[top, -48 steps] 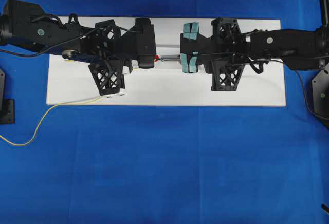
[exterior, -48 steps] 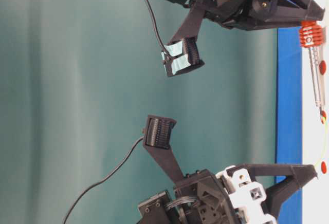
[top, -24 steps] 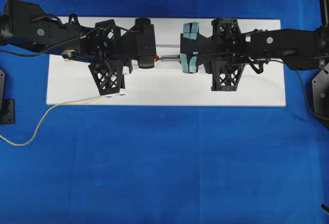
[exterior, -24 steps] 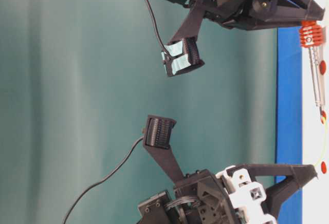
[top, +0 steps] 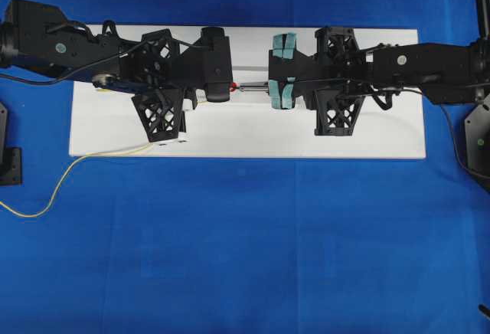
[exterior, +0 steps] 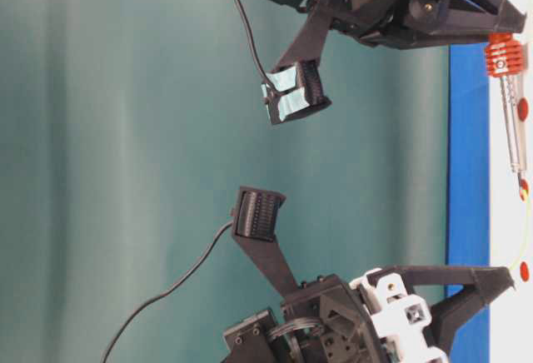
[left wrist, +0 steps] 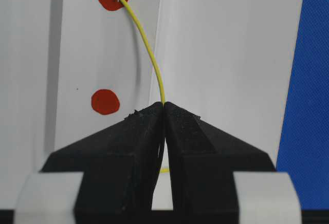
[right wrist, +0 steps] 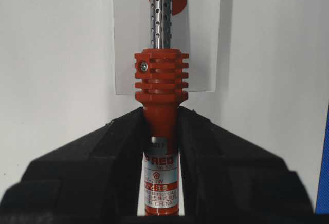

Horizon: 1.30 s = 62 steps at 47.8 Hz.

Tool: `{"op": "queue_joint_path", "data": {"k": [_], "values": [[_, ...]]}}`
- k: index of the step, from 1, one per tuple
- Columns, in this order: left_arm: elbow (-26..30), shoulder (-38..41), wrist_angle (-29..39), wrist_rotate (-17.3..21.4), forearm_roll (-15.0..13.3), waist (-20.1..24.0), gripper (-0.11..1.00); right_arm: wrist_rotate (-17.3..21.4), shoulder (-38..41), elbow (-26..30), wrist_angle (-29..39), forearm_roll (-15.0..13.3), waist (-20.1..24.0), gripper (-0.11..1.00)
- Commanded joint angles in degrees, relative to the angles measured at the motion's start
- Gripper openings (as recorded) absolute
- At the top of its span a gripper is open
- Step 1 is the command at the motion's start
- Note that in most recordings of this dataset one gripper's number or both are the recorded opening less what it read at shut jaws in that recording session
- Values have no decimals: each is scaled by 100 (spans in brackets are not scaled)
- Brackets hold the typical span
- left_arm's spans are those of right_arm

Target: Touch the tip of the soldering iron to the tip of the solder at the mark.

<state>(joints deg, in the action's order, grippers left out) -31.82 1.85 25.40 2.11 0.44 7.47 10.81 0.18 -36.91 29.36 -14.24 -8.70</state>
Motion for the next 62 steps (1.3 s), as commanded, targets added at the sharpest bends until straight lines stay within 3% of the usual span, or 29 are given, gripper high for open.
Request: {"op": "queue_joint_path", "data": {"k": [1, 31, 53, 62], "values": [[123, -70, -9, 0, 9, 0, 2, -18, -70, 132, -18, 9, 9, 6], [114, -114, -9, 18, 18, -9, 2, -9, -70, 132, -44, 9, 9, 6], [-501, -1310, 18, -35, 9, -97, 2, -9, -70, 132, -44, 0, 9, 6], [-668, -1433, -26, -70, 9, -97, 2, -18, -70, 149, -44, -9, 9, 6]]}}
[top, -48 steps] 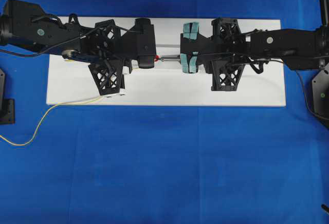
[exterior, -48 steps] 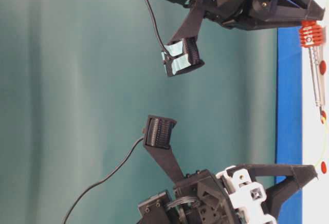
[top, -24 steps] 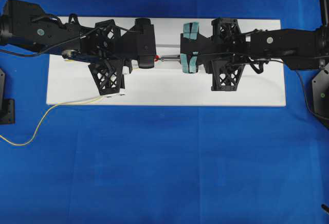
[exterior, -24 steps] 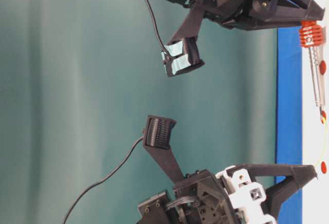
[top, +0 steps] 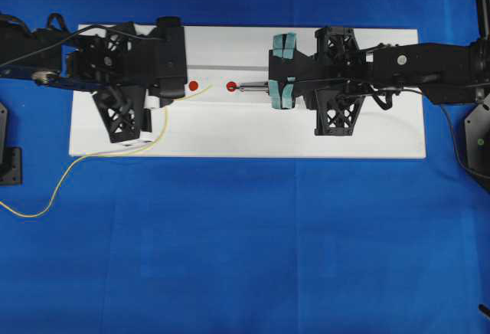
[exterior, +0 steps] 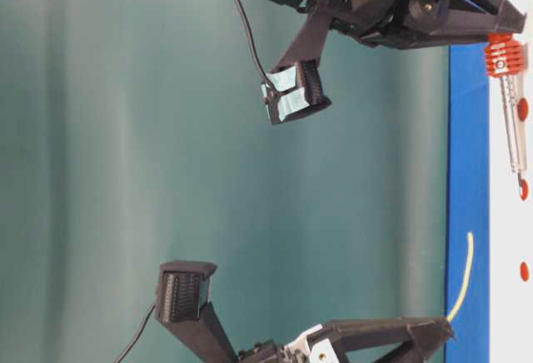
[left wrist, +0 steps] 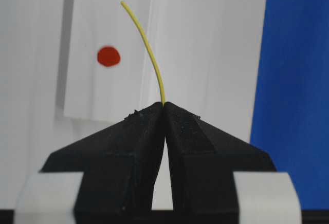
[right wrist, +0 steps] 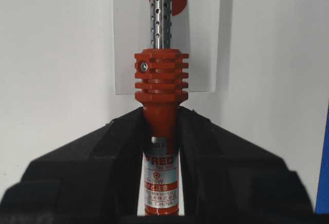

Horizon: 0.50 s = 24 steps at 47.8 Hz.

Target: Touch the tip of the soldering iron to the tip of the solder at the mark.

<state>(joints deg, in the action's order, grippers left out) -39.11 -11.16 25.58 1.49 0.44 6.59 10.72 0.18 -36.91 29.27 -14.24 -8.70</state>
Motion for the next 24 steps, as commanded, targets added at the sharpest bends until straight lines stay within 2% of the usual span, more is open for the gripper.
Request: {"op": "queue_joint_path", "data": {"k": [1, 14, 24], "values": [[62, -132, -44, -9, 9, -9, 2, -9, -79, 149, -35, -9, 9, 6], [9, -167, -44, 18, 9, -9, 2, 0, -712, 35, -35, -35, -18, 6], [-9, -185, -53, -9, 9, -9, 2, 18, -1318, -325, -44, -44, -44, 6]]}}
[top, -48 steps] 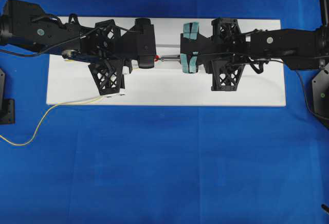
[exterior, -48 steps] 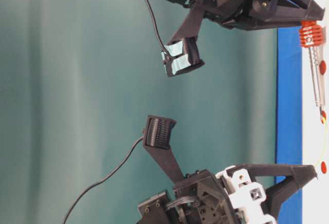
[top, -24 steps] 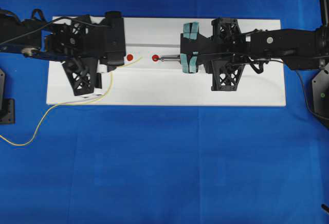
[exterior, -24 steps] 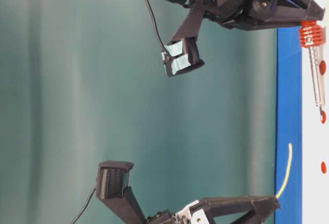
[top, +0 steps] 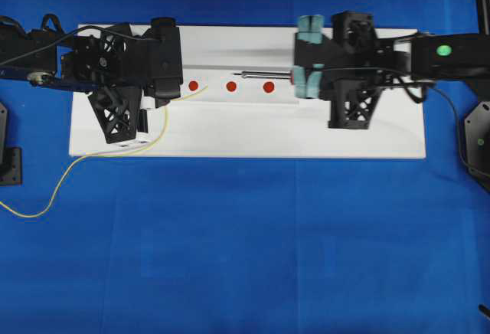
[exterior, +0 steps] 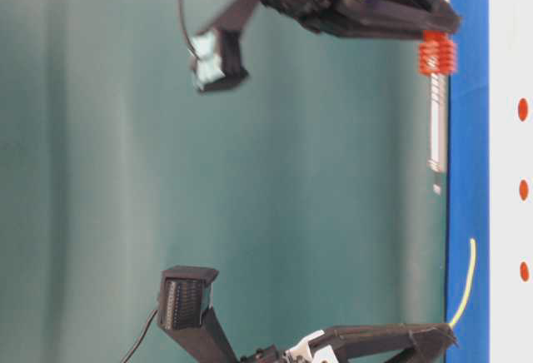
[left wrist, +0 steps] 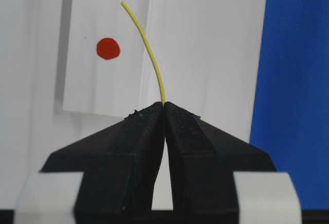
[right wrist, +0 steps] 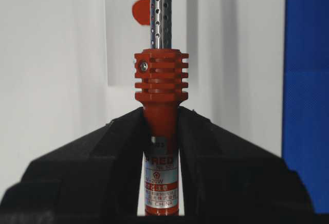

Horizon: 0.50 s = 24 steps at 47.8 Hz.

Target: Touch the tip of the soldering iron to the tip of the solder at the mark.

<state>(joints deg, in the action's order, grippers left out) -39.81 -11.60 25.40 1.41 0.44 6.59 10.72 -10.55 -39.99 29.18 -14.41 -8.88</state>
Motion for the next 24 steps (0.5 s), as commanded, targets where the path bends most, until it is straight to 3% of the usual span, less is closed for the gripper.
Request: {"op": "queue_joint_path", "data": {"k": [1, 12, 24], "values": [[70, -132, -35, 9, 9, -9, 2, 18, -281, -44, -35, -26, -26, 6], [229, 0, -149, 18, 9, -9, 2, 149, -492, -272, -35, -26, -53, 6], [1046, 773, -105, 88, 9, -9, 2, 149, -677, -448, -18, -26, -88, 6]]}}
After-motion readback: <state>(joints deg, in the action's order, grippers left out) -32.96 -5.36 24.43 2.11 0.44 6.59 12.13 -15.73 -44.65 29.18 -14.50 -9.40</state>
